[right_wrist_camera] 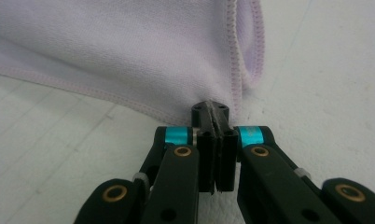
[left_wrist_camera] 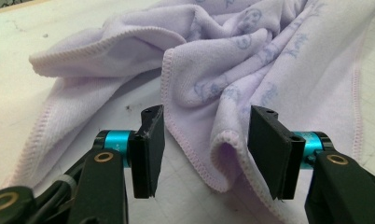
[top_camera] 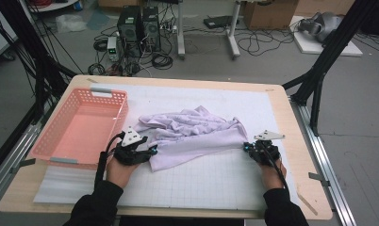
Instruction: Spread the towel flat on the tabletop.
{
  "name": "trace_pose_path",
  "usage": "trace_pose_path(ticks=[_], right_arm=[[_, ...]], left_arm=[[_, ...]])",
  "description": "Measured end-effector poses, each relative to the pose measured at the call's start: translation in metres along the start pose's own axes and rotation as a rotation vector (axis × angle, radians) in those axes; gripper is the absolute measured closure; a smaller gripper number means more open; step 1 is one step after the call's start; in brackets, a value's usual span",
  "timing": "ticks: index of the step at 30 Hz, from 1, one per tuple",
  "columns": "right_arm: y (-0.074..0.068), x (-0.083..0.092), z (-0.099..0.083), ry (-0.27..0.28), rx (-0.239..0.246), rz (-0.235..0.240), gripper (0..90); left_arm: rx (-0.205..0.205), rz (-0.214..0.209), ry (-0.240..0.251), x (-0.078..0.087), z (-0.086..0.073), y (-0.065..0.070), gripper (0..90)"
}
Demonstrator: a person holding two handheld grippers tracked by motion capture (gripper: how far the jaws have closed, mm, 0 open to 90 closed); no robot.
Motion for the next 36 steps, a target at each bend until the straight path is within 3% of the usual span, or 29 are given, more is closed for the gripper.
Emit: trace_pose_path(ticks=[3, 4, 6, 8, 9, 10, 11, 13, 17, 19, 21, 22, 24, 25, 26, 27, 28, 29, 30, 33, 36], right_arm=[[0.001, 0.004, 0.002, 0.027, -0.002, -0.017, 85.3], [0.002, 0.005, 0.006, 0.059, -0.004, -0.031, 68.5], [0.002, 0.004, 0.008, 0.076, -0.034, -0.042, 61.4], [-0.001, -0.002, 0.004, 0.036, -0.015, -0.041, 65.6], [-0.002, -0.005, 0.001, 0.012, 0.002, -0.044, 72.4], [-0.003, -0.005, 0.002, 0.014, 0.003, -0.022, 85.8], [-0.005, -0.006, 0.002, 0.009, 0.005, -0.010, 89.4], [-0.007, -0.005, 0.002, -0.001, 0.034, -0.021, 89.8], [-0.006, 0.004, 0.000, -0.020, -0.002, -0.012, 90.0], [-0.005, 0.009, 0.001, 0.008, -0.008, -0.012, 89.0], [0.000, 0.010, 0.006, 0.066, -0.043, -0.058, 62.0], [0.002, 0.008, 0.007, 0.077, -0.076, -0.065, 60.6], [0.003, 0.003, 0.008, 0.077, -0.091, -0.063, 59.6], [0.003, -0.002, 0.006, 0.057, -0.088, -0.072, 59.8], [0.001, -0.008, 0.004, 0.027, -0.068, -0.091, 74.3], [0.001, -0.008, 0.004, 0.027, -0.068, -0.091, 74.3], [-0.006, -0.008, 0.005, 0.008, -0.057, -0.074, 84.9], [-0.008, -0.006, 0.005, -0.004, -0.027, -0.079, 85.5], [-0.008, -0.004, 0.004, -0.016, -0.026, -0.078, 86.0], [-0.005, 0.007, -0.002, -0.030, -0.080, -0.065, 86.0], [-0.005, 0.022, -0.007, -0.065, -0.083, -0.067, 86.0]], left_arm=[[-0.002, -0.001, 0.003, 0.000, 0.000, 0.001, 46.7], [-0.002, -0.002, 0.005, 0.001, 0.001, 0.002, 46.7], [0.000, -0.002, 0.005, 0.001, 0.000, 0.002, 46.7], [-0.001, -0.003, 0.003, 0.001, 0.000, 0.002, 46.9], [-0.001, -0.004, -0.001, 0.001, 0.000, 0.002, 46.9], [-0.004, -0.005, 0.000, 0.000, 0.000, 0.002, 46.8], [-0.002, -0.003, -0.003, 0.001, -0.001, 0.002, 46.9], [-0.001, -0.005, -0.005, 0.001, -0.001, 0.002, 47.0], [0.001, -0.008, -0.008, 0.003, -0.002, 0.003, 47.4], [0.001, -0.010, -0.005, 0.004, -0.002, 0.004, 47.7], [-0.001, -0.012, -0.003, 0.005, -0.002, 0.005, 47.7], [-0.006, -0.014, -0.008, 0.006, -0.003, 0.007, 47.7], [-0.010, -0.014, -0.013, 0.006, -0.004, 0.008, 47.7], [-0.010, -0.016, -0.015, 0.006, -0.005, 0.009, 47.7], [-0.017, -0.019, -0.024, 0.007, -0.007, 0.010, 47.7], [-0.017, -0.019, -0.024, 0.007, -0.007, 0.010, 47.6], [-0.014, -0.019, -0.022, 0.008, -0.008, 0.012, 47.7], [-0.018, -0.018, -0.029, 0.009, -0.009, 0.012, 47.7], [-0.017, -0.018, -0.029, 0.009, -0.009, 0.013, 47.7], [-0.023, -0.022, -0.027, 0.012, -0.009, 0.016, 47.7], [-0.031, -0.032, -0.035, 0.015, -0.011, 0.018, 50.3]])
Point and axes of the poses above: each handheld gripper's, and its own axes: x roughly backward along the jaws, z roughly out of its top, y roughly to its right, the point moved 7 cm from there along -x, roughly forward along the jaws, and after that the axes turned 13 degrees about y, right-handed, at the moved point
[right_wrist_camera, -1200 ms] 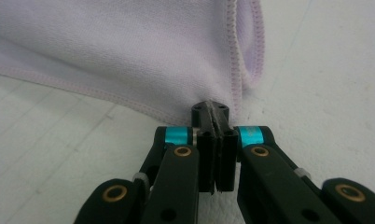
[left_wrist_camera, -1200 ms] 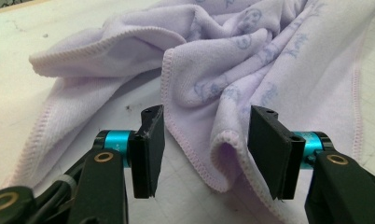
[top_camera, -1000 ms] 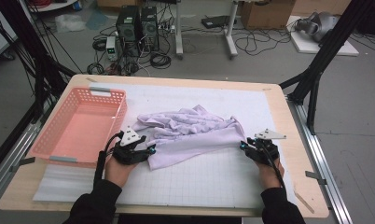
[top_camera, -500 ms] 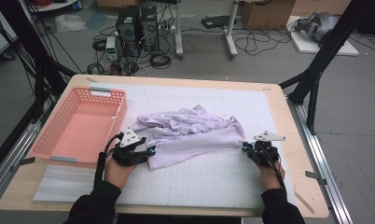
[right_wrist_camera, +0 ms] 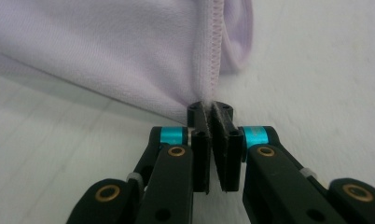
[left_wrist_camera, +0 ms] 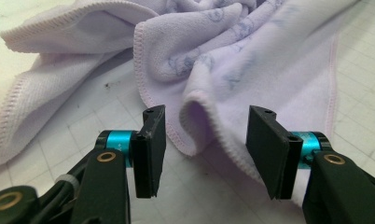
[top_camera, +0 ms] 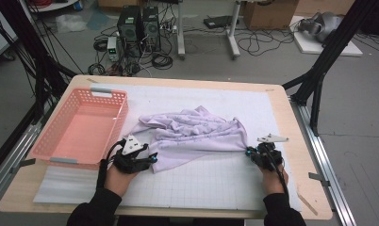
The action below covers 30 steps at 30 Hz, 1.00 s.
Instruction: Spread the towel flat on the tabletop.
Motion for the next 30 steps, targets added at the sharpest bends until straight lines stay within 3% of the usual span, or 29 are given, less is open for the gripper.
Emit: trace_pose_path(ticks=[3, 7, 8, 10, 12, 14, 16, 18, 21, 23, 26, 27, 28, 30], right_arm=[[0.002, 0.015, -0.003, 0.000, 0.020, -0.014, 85.9], [-0.002, 0.023, -0.002, 0.079, -0.022, 0.033, 85.5], [-0.004, 0.023, -0.001, 0.096, -0.034, 0.041, 85.6], [-0.006, 0.024, 0.002, 0.118, -0.022, 0.039, 85.5], [-0.007, 0.025, 0.002, 0.121, -0.027, 0.038, 85.4], [-0.007, 0.024, 0.002, 0.120, -0.024, 0.036, 85.2], [-0.005, 0.022, 0.002, 0.121, -0.030, 0.033, 85.1], [-0.004, 0.021, 0.002, 0.125, -0.034, 0.029, 85.0], [-0.004, 0.019, 0.001, 0.122, -0.041, 0.030, 85.0], [-0.003, 0.019, 0.001, 0.120, -0.040, 0.030, 85.0], [-0.005, 0.023, 0.001, 0.120, -0.046, 0.032, 85.0], [-0.006, 0.028, 0.002, 0.128, -0.048, 0.036, 85.0], [-0.006, 0.031, 0.003, 0.129, -0.046, 0.037, 85.1], [-0.007, 0.035, 0.004, 0.130, -0.051, 0.042, 85.0]], left_arm=[[-0.005, -0.007, -0.010, 0.001, -0.002, 0.003, 54.9], [-0.012, -0.052, -0.023, 0.002, -0.003, 0.014, 58.4], [-0.015, -0.079, -0.027, 0.004, -0.002, 0.021, 58.4], [-0.016, -0.108, -0.049, 0.003, -0.004, 0.026, 56.4], [-0.017, -0.115, -0.070, 0.002, -0.007, 0.029, 50.6], [-0.048, -0.098, -0.105, -0.003, -0.012, 0.033, 45.0], [-0.068, -0.093, -0.101, -0.006, -0.011, 0.036, 44.6], [-0.055, -0.089, -0.097, -0.007, -0.012, 0.037, 45.0], [-0.056, -0.122, -0.090, -0.007, -0.011, 0.041, 57.5], [-0.077, -0.145, -0.093, -0.006, -0.010, 0.044, 81.4], [-0.056, -0.167, -0.106, -0.004, -0.009, 0.044, 84.0], [-0.031, -0.183, -0.106, -0.001, -0.009, 0.043, 84.1], [0.021, -0.209, -0.099, 0.009, -0.009, 0.039, 84.2], [0.040, -0.218, -0.098, 0.014, -0.007, 0.037, 84.1]])
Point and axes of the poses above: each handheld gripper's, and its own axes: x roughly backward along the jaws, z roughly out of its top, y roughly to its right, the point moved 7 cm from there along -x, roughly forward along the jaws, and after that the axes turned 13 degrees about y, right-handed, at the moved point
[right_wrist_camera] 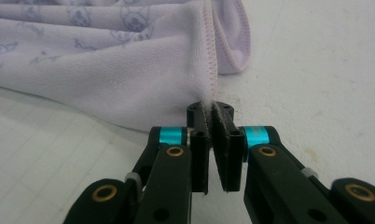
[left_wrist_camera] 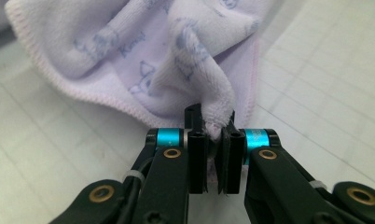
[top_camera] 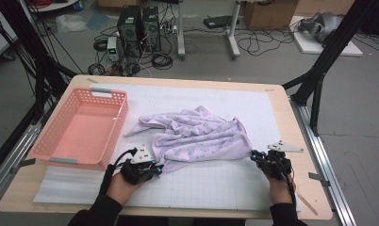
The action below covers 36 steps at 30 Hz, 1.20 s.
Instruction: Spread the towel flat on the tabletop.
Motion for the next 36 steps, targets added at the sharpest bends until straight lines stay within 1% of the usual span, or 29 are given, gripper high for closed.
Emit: trace_pose_path(ticks=[3, 6, 8, 9, 10, 11, 12, 13, 14, 15, 16, 17, 18, 19, 20, 21, 22, 23, 24, 26, 27, 28, 29, 30, 31, 32, 33, 34, 36], right_arm=[[-0.006, 0.013, -0.001, -0.011, -0.012, 0.018, 85.0], [-0.014, 0.025, -0.006, -0.040, 0.008, 0.034, 85.0], [-0.020, 0.035, -0.014, -0.079, 0.002, 0.053, 84.9], [-0.020, 0.035, -0.014, -0.079, 0.002, 0.053, 84.9], [-0.025, 0.046, -0.025, -0.111, 0.008, 0.066, 84.9], [-0.027, 0.052, -0.030, -0.126, 0.008, 0.073, 84.9], [-0.027, 0.052, -0.030, -0.126, 0.008, 0.073, 84.9], [-0.031, 0.063, -0.037, -0.145, 0.002, 0.083, 84.9], [-0.033, 0.068, -0.040, -0.157, -0.002, 0.085, 84.9], [-0.034, 0.072, -0.041, -0.157, 0.006, 0.080, 84.8], [-0.035, 0.076, -0.044, -0.166, 0.008, 0.078, 84.5], [-0.035, 0.079, -0.046, -0.171, 0.005, 0.086, 83.3], [-0.035, 0.080, -0.047, -0.170, 0.003, 0.094, 80.2], [-0.035, 0.080, -0.047, -0.166, 0.001, 0.093, 77.5], [-0.034, 0.080, -0.046, -0.156, 0.005, 0.092, 73.9], [-0.032, 0.078, -0.043, -0.133, 0.008, 0.088, 67.9], [-0.032, 0.078, -0.039, -0.119, 0.005, 0.077, 64.0], [-0.031, 0.077, -0.035, -0.097, 0.013, 0.066, 61.5], [-0.030, 0.076, -0.031, -0.076, 0.026, 0.051, 57.6], [-0.027, 0.072, -0.024, -0.047, 0.025, 0.033, 53.3], [-0.027, 0.072, -0.024, -0.047, 0.025, 0.033, 53.3], [-0.025, 0.064, -0.019, -0.039, 0.028, 0.020, 48.2], [-0.025, 0.059, -0.017, -0.040, 0.034, 0.020, 47.2], [-0.025, 0.052, -0.016, -0.043, 0.049, 0.019, 46.7], [-0.025, 0.046, -0.016, -0.049, 0.068, 0.022, 46.9], [-0.025, 0.046, -0.016, -0.049, 0.068, 0.022, 46.9], [-0.027, 0.030, -0.016, -0.060, 0.091, 0.037, 44.2], [-0.027, 0.022, -0.017, -0.071, 0.093, 0.048, 41.6], [-0.027, 0.008, -0.017, -0.088, 0.099, 0.061, 36.8]], left_arm=[[0.044, -0.024, 0.013, 0.021, 0.002, -0.002, 83.9], [0.053, -0.057, 0.014, 0.030, 0.000, 0.003, 83.8], [0.064, -0.066, 0.012, 0.032, -0.001, 0.005, 83.5], [0.066, -0.088, 0.000, 0.035, -0.003, 0.007, 83.5], [0.072, -0.120, -0.020, 0.038, -0.008, 0.012, 83.4], [0.072, -0.120, -0.020, 0.038, -0.008, 0.012, 83.4], [0.078, -0.137, -0.032, 0.040, -0.010, 0.014, 83.4], [0.077, -0.153, -0.045, 0.042, -0.012, 0.017, 83.5], [0.077, -0.170, -0.064, 0.046, -0.015, 0.021, 84.2], [0.073, -0.173, -0.069, 0.047, -0.017, 0.022, 83.6], [0.073, -0.173, -0.069, 0.047, -0.017, 0.022, 79.7], [0.067, -0.163, -0.062, 0.047, -0.017, 0.021, 66.0], [0.091, -0.092, -0.041, 0.044, -0.015, 0.013, 52.0], [0.095, -0.071, -0.028, 0.043, -0.014, 0.010, 46.5], [0.095, -0.071, -0.028, 0.043, -0.014, 0.010, 45.1], [0.092, -0.048, -0.001, 0.041, -0.011, 0.006, 44.4], [0.113, -0.011, 0.051, 0.039, -0.005, 0.003, 43.1], [0.113, -0.011, 0.051, 0.039, -0.005, 0.003, 41.5], [0.108, 0.010, 0.079, 0.039, -0.001, -0.001, 41.2], [0.137, 0.064, 0.154, 0.037, 0.010, -0.011, 40.8], [0.137, 0.064, 0.154, 0.037, 0.010, -0.011, 40.1], [0.146, 0.071, 0.163, 0.034, 0.013, -0.013, 39.5], [0.141, 0.073, 0.154, 0.025, 0.015, -0.017, 39.7], [0.141, 0.073, 0.154, 0.025, 0.015, -0.017, 39.7], [0.130, 0.087, 0.145, 0.020, 0.016, -0.020, 39.8], [0.128, 0.095, 0.139, 0.013, 0.016, -0.022, 39.8], [0.123, 0.117, 0.113, 0.000, 0.016, -0.027, 39.6], [0.123, 0.117, 0.113, 0.000, 0.016, -0.027, 39.6], [0.112, 0.129, 0.073, -0.014, 0.013, -0.030, 39.2]])
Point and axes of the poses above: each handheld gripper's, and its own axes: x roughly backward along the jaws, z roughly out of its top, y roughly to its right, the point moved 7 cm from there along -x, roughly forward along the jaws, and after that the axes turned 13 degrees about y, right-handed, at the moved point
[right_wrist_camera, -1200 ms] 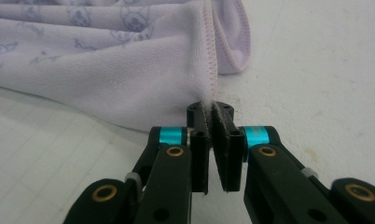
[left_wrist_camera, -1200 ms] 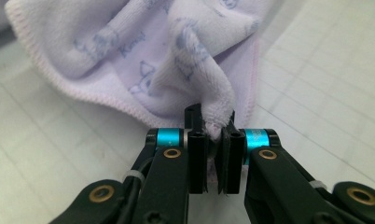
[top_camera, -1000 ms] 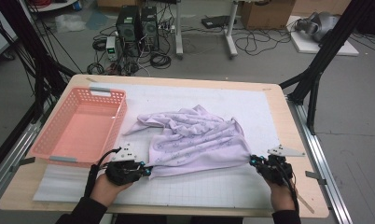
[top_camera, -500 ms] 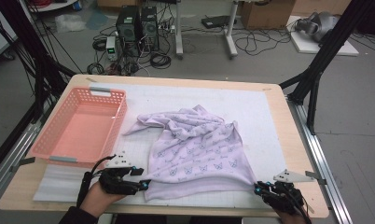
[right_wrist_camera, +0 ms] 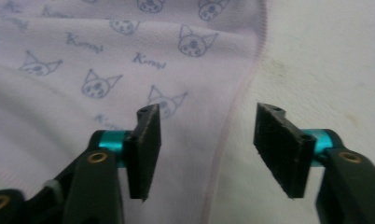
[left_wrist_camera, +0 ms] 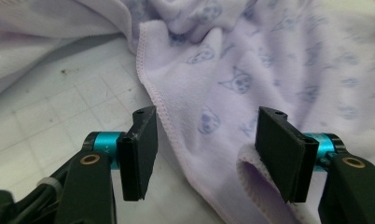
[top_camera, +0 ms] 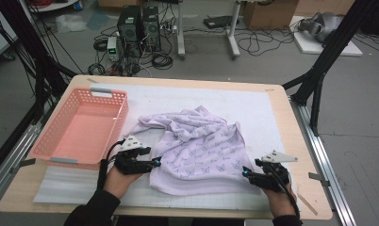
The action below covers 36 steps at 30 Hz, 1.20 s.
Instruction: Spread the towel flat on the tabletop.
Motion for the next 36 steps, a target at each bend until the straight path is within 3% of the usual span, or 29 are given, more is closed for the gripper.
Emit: trace_pose_path(ticks=[2, 3, 4, 5, 6, 7, 8, 9, 10, 11, 12, 14, 16, 18, 20, 21, 22, 27, 29, 32, 33, 34, 35, 36], right_arm=[[0.000, -0.012, 0.002, -0.013, -0.010, 0.014, 32.5], [0.000, -0.016, 0.003, -0.026, -0.027, 0.020, 31.8], [0.000, -0.021, 0.003, -0.042, -0.046, 0.025, 27.9], [0.000, -0.026, 0.002, -0.059, -0.058, 0.025, 25.8], [-0.001, -0.031, 0.000, -0.075, -0.066, 0.028, 24.8], [-0.002, -0.033, 0.001, -0.066, -0.041, 0.020, 27.5], [-0.003, -0.034, 0.001, -0.069, -0.014, 0.000, 31.3], [-0.003, -0.034, 0.002, -0.066, -0.014, 0.008, 40.9], [-0.004, -0.032, 0.003, -0.059, -0.020, 0.034, 65.0], [-0.005, -0.031, 0.004, -0.056, -0.014, 0.060, 79.6], [-0.005, -0.031, 0.004, -0.055, -0.006, 0.063, 81.4], [-0.004, -0.032, 0.005, -0.047, 0.002, 0.065, 83.4], [-0.002, -0.035, 0.006, -0.035, -0.003, 0.047, 83.5], [0.003, -0.037, 0.008, -0.016, -0.001, 0.004, 83.4], [0.008, -0.038, 0.010, -0.004, -0.007, -0.028, 83.3], [0.008, -0.038, 0.010, -0.004, -0.007, -0.028, 83.3], [0.012, -0.039, 0.011, 0.005, 0.001, -0.061, 83.4], [0.014, -0.041, 0.012, 0.014, 0.003, -0.087, 82.2], [0.014, -0.039, 0.013, 0.031, -0.004, -0.101, 71.9], [0.016, -0.035, 0.016, 0.059, -0.023, -0.100, 66.4], [0.017, -0.030, 0.017, 0.084, -0.040, -0.091, 63.5], [0.017, -0.028, 0.017, 0.086, -0.047, -0.084, 61.7], [0.017, -0.028, 0.017, 0.086, -0.047, -0.084, 61.7], [0.016, -0.024, 0.017, 0.090, -0.044, -0.062, 57.5]], left_arm=[[-0.049, 0.038, -0.065, -0.015, -0.008, -0.001, 39.0], [-0.049, 0.038, -0.065, -0.015, -0.008, -0.001, 39.6], [-0.115, 0.066, -0.064, -0.019, -0.009, 0.001, 41.6], [-0.121, 0.060, -0.059, -0.019, -0.008, 0.002, 45.5], [-0.121, 0.060, -0.059, -0.019, -0.008, 0.002, 55.1], [-0.133, 0.029, -0.047, -0.019, -0.008, 0.005, 72.9], [-0.129, 0.036, -0.049, -0.021, -0.007, 0.004, 84.0], [-0.110, 0.045, -0.060, -0.021, -0.006, 0.002, 85.0], [-0.110, 0.045, -0.060, -0.021, -0.006, 0.002, 85.4], [-0.121, 0.098, -0.065, -0.022, -0.003, -0.006, 85.6], [-0.121, 0.098, -0.065, -0.022, -0.003, -0.006, 85.7], [-0.096, 0.139, -0.048, -0.022, -0.001, -0.018, 85.9], [-0.071, 0.188, -0.022, -0.024, 0.000, -0.030, 86.0], [-0.066, 0.201, -0.018, -0.024, 0.001, -0.032, 86.2], [-0.054, 0.243, 0.004, -0.025, 0.003, -0.037, 86.4], [-0.054, 0.243, 0.004, -0.025, 0.003, -0.037, 86.4], [-0.025, 0.268, 0.026, -0.025, 0.005, -0.041, 86.4], [-0.034, 0.298, 0.039, -0.029, 0.019, -0.049, 86.4], [-0.053, 0.323, 0.036, -0.034, 0.027, -0.056, 86.4], [-0.027, 0.346, 0.048, -0.042, 0.033, -0.069, 86.3], [-0.019, 0.354, 0.054, -0.043, 0.034, -0.072, 83.5], [0.037, 0.334, 0.085, -0.044, 0.035, -0.073, 75.1], [0.037, 0.334, 0.085, -0.044, 0.035, -0.073, 62.9], [0.098, 0.280, 0.097, -0.042, 0.036, -0.066, 52.6]])
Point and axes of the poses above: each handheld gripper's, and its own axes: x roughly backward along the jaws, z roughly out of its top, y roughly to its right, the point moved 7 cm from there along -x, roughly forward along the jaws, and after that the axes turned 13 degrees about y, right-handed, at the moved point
